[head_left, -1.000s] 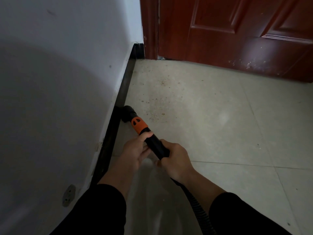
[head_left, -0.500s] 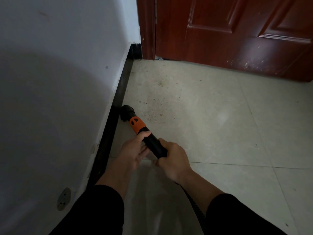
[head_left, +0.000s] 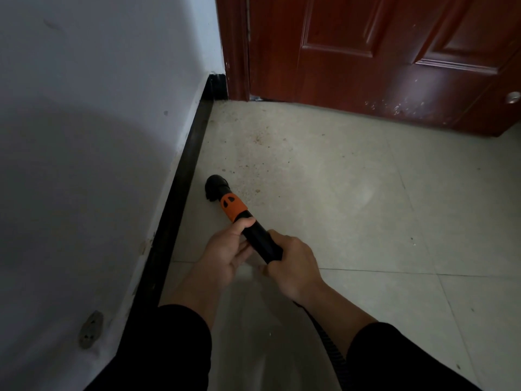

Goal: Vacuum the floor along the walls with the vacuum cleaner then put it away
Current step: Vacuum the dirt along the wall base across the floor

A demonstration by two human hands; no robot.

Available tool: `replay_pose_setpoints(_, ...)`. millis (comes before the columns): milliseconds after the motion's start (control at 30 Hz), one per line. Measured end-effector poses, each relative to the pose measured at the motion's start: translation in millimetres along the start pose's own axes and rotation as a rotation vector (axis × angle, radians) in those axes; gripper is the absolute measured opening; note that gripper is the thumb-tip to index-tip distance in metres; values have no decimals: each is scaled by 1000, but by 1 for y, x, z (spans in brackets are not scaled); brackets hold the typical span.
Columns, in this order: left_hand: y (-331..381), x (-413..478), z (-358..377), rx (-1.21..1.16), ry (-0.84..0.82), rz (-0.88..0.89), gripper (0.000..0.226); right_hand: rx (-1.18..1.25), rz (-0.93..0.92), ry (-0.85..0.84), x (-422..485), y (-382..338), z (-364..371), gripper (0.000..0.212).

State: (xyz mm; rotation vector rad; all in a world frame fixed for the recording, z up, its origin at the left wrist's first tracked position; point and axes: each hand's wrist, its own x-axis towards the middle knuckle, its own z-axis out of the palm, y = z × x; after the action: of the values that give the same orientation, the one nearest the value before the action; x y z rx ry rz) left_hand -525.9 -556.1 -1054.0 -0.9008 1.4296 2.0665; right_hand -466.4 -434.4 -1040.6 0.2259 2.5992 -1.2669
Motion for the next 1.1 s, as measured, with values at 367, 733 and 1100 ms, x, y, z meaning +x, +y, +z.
replay_pose_setpoints(367, -16, -15, 29, 15, -41, -13, 16, 8, 22, 12, -15, 17, -27, 34)
replay_pose_setpoints(733, -33, -34, 56, 44, -59, -43, 18, 2, 62, 17, -34, 34, -55, 25)
replay_pose_setpoints(1100, -45, -42, 88, 30, -102, -80, 18, -32, 118, 87, -42, 51, -78, 23)
